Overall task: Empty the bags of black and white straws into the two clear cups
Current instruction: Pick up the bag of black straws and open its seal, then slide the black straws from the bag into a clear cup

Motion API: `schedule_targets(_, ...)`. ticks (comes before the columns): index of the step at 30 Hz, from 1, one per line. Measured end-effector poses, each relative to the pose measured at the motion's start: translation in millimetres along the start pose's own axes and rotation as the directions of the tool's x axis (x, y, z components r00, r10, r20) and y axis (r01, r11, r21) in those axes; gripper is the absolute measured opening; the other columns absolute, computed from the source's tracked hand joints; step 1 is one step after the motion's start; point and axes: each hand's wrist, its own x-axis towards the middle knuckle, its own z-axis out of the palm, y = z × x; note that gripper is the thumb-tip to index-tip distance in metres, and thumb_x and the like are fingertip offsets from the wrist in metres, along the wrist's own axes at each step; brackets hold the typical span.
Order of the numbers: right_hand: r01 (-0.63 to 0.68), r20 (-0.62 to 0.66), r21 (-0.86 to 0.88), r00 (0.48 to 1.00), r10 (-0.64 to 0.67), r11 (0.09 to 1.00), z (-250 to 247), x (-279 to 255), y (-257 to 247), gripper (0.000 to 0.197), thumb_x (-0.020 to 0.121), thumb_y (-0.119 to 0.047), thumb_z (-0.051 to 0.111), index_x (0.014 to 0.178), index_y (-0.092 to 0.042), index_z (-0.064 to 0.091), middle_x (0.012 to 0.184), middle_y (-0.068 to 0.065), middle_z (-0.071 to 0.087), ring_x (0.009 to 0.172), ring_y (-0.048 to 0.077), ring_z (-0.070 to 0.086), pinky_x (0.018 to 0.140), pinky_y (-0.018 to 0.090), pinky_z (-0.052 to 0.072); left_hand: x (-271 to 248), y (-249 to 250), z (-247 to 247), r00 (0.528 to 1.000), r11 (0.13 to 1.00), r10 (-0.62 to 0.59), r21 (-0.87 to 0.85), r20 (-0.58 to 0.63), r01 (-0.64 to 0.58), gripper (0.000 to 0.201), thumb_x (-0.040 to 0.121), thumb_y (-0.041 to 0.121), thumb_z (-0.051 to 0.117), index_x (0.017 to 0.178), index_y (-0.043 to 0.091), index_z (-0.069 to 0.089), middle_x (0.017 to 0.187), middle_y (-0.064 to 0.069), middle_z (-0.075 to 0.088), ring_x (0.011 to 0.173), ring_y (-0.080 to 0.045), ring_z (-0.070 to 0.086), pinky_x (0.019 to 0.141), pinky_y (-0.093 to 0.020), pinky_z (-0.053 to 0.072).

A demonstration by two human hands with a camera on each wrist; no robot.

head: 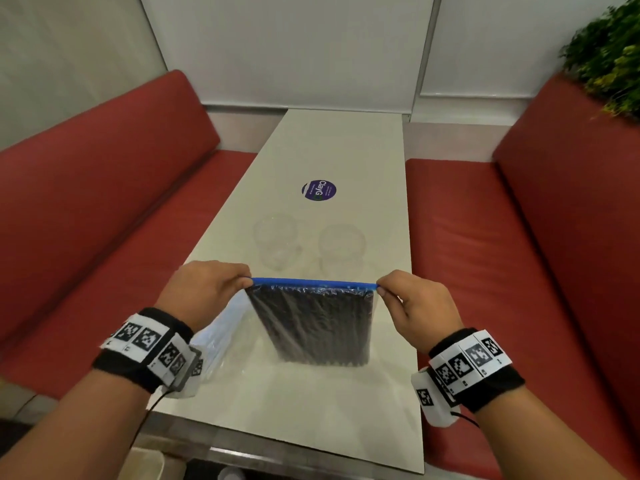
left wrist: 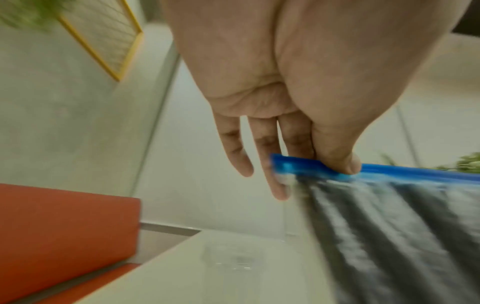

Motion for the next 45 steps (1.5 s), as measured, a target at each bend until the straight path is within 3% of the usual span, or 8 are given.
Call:
schedule_targets(4, -0.078, 0.003, 0.088, 0.997, 0.078, 0.993, 10.0, 4.8, -4.3, 0.021, 0.094, -0.03, 0.046, 0.094, -0.024, 0.066, 0.08, -0.006, 0.07, 0.068, 0.018, 0.068, 0.06, 0.033, 0.054, -21.2, -18.7, 17.3, 0.976, 0.858, -0.217, -0.473, 0.016, 0.199, 0.019, 0.084, 0.034, 0.075, 0.101, 0.031, 0.068, 0.089, 0.011, 0.077, 0.073, -0.008, 0.068, 0.074, -0.025, 0.054)
schedule_targets(7, -0.292, 0.114, 0.276, 0.956, 0.27, 0.916, 19.8, 5.0, -4.2, 0.016, 0.098, -0.036, 0.049, 0.102, -0.03, 0.064, 0.081, -0.008, 0.074, 0.073, 0.008, 0.073, 0.071, 0.036, 0.058, -25.0, -22.3, 48.3, 0.919, 0.541, -0.191, -0.744, 0.346, 0.392, 0.076, 0.058, 0.041, 0.092, 0.12, 0.042, 0.048, 0.116, 0.011, 0.073, 0.103, -0.013, 0.068, 0.093, -0.037, 0.053)
schedule_targets(14, -0.589, 0.562, 0.37, 0.758, 0.332, 0.718, 61.0, -2.7, -23.4, 0.073, 0.079, -0.059, 0.066, 0.139, -0.055, 0.025, 0.138, -0.002, 0.059, 0.114, 0.013, 0.065, 0.1, 0.031, 0.049, -18.0, 0.2, 91.2, 0.917, 0.599, -0.075, -0.718, 0.391, 0.355, 0.072, 0.067, 0.046, 0.088, 0.129, 0.035, 0.052, 0.123, 0.017, 0.068, 0.115, 0.002, 0.063, 0.105, -0.04, 0.05)
schedule_targets(17, -0.53, 0.548, 0.391, 0.791, 0.272, 0.753, 72.9, 11.0, -49.0, 0.071, 0.091, -0.035, 0.063, 0.128, -0.071, 0.014, 0.141, 0.0, 0.058, 0.115, 0.011, 0.063, 0.105, 0.033, 0.048, -6.5, 6.0, 87.6, 0.935, 0.546, -0.022, -0.78, 0.353, 0.307, 0.059, 0.078, 0.035, 0.083, 0.13, 0.027, 0.055, 0.122, 0.011, 0.071, 0.114, -0.002, 0.065, 0.104, -0.042, 0.051)
schedule_targets(26, -0.358, 0.266, 0.532, 0.931, 0.25, 0.767, 51.3, 73.4, -108.6, 0.061, 0.09, -0.029, 0.057, 0.144, -0.049, 0.034, 0.122, -0.009, 0.069, 0.116, 0.007, 0.063, 0.105, 0.037, 0.048, 36.9, -17.4, 21.6, 0.98, 0.25, 0.073, -0.955, 0.185, 0.161, 0.071, 0.064, 0.004, 0.087, 0.129, 0.01, 0.06, 0.121, 0.0, 0.073, 0.115, -0.011, 0.067, 0.093, -0.02, 0.051)
schedule_targets(29, -0.281, 0.16, 0.564, 0.96, 0.232, 0.776, 37.6, 85.6, -126.1, 0.063, 0.087, -0.03, 0.065, 0.144, -0.038, 0.039, 0.128, -0.01, 0.061, 0.124, 0.007, 0.055, 0.11, 0.04, 0.043, 42.8, -32.1, 3.1, 0.989, 0.191, 0.041, -0.973, 0.143, 0.132, 0.07, 0.063, 0.005, 0.086, 0.128, 0.009, 0.061, 0.121, -0.002, 0.074, 0.114, -0.016, 0.068, 0.095, -0.03, 0.055)
schedule_targets(36, -0.394, 0.389, 0.733, 0.912, 0.133, 0.555, 34.7, 103.1, -130.5, 0.096, 0.067, -0.005, 0.088, 0.143, -0.034, 0.039, 0.136, -0.005, 0.06, 0.126, 0.02, 0.061, 0.098, 0.044, 0.054, 62.6, -54.7, -16.1, 0.998, -0.108, -0.001, -0.992, 0.068, 0.067, 0.069, 0.069, 0.021, 0.089, 0.128, 0.004, 0.06, 0.127, -0.026, 0.064, 0.123, -0.044, 0.057, 0.109, -0.063, 0.039)
schedule_targets(45, -0.483, 0.296, 0.689, 0.868, 0.399, 0.54, 77.7, 114.2, -135.1, 0.051, 0.067, -0.012, 0.089, 0.112, -0.014, 0.066, 0.104, 0.002, 0.078, 0.097, 0.013, 0.074, 0.086, 0.033, 0.06, 65.2, -29.7, -13.1, 0.995, 0.267, 0.082, -0.963, 0.053, 0.029, 0.07, 0.09, 0.057, 0.045, 0.147, 0.019, 0.031, 0.133, 0.01, 0.059, 0.125, 0.004, 0.056, 0.106, -0.02, 0.046)
